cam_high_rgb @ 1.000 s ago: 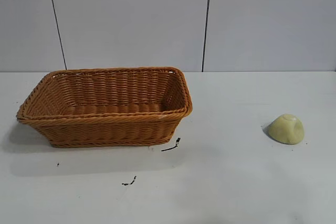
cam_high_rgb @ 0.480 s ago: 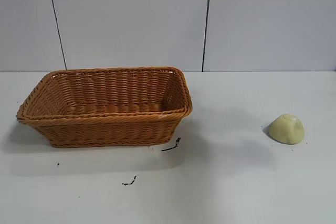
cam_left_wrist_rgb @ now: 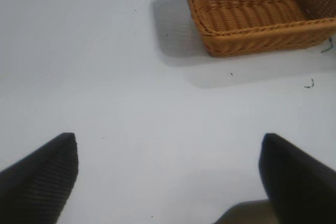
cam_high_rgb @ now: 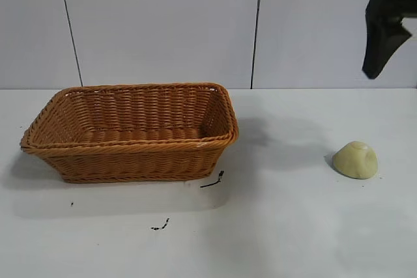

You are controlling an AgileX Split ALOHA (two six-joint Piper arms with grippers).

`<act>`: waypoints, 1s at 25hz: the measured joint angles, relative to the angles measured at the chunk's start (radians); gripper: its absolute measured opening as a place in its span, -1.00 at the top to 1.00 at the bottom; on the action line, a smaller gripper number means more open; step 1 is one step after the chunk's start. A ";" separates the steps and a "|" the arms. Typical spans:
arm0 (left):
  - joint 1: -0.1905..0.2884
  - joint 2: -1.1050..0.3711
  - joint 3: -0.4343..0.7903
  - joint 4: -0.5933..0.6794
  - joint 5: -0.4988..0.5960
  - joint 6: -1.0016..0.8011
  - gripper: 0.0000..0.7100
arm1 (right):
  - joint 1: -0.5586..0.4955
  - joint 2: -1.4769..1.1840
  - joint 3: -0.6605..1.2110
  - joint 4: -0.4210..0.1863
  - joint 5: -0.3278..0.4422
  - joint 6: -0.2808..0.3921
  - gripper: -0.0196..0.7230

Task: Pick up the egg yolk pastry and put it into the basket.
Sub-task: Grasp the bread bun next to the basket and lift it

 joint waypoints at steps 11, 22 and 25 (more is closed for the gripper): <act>0.000 0.000 0.000 0.000 0.000 0.000 -0.96 | 0.000 0.149 0.000 -0.043 -0.204 0.069 -0.88; 0.000 0.000 0.000 0.000 0.000 0.000 -0.96 | 0.000 0.205 0.000 -0.045 -0.237 0.068 -0.88; 0.000 0.000 0.000 0.000 0.000 0.000 -0.96 | 0.000 0.208 0.000 -0.045 -0.238 0.068 -0.87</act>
